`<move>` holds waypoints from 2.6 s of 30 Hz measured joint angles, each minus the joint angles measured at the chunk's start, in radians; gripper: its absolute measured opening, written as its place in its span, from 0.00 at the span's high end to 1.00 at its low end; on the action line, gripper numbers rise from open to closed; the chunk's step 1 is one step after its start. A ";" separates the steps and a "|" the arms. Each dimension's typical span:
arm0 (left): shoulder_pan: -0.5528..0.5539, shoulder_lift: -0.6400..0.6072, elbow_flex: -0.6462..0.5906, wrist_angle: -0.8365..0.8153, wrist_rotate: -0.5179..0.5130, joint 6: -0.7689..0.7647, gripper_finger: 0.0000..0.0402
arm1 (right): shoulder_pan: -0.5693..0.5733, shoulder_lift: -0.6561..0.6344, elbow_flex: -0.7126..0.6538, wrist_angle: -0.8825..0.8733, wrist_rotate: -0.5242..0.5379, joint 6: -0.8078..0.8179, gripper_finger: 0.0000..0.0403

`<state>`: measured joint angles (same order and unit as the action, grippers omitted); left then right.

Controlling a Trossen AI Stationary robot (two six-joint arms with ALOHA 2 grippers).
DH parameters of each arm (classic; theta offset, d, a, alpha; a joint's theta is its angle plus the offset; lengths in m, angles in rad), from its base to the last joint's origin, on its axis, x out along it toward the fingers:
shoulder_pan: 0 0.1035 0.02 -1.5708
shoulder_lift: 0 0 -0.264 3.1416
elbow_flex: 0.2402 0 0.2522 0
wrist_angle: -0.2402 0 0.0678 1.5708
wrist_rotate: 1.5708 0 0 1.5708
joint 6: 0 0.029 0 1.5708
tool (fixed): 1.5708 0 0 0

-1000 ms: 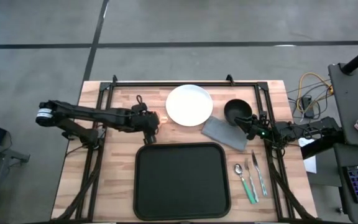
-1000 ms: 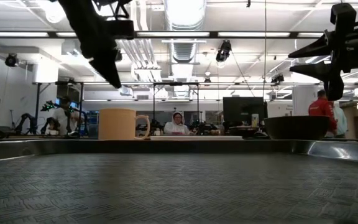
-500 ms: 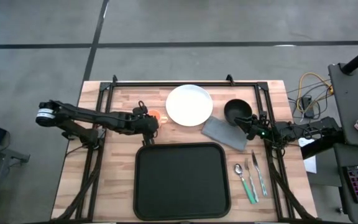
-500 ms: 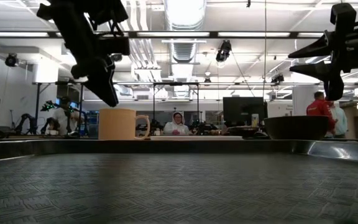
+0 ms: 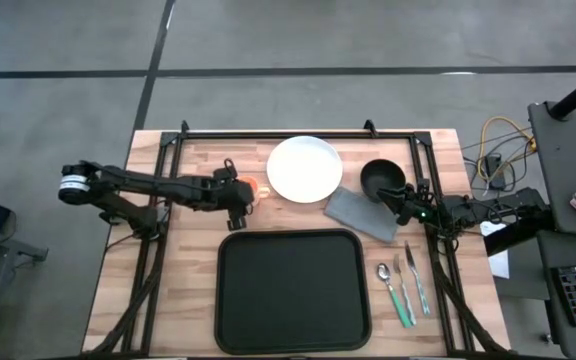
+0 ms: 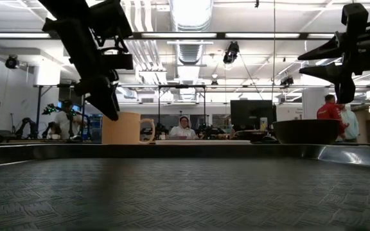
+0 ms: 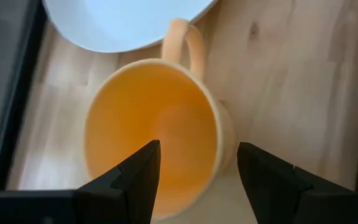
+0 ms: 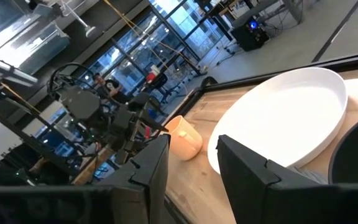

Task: Set up tray
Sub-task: Put the yellow mug on the black tray

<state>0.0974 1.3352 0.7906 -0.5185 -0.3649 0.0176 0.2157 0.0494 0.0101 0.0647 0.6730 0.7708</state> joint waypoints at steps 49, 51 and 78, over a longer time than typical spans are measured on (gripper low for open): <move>0.029 0.035 -0.009 0.035 0.045 0.075 0.99 | 0.000 0.012 0.000 0.000 0.001 -0.019 0.72; 0.029 0.035 0.020 0.011 0.044 0.075 0.99 | 0.000 0.012 0.000 0.000 0.001 -0.019 0.72; -0.035 0.034 0.472 -0.269 0.240 -0.032 1.00 | 0.000 0.012 0.000 0.000 0.001 -0.023 0.74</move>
<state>0.0622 1.3689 1.2621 -0.7876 -0.1244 -0.0141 0.2157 0.0612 0.0101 0.0650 0.6743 0.7483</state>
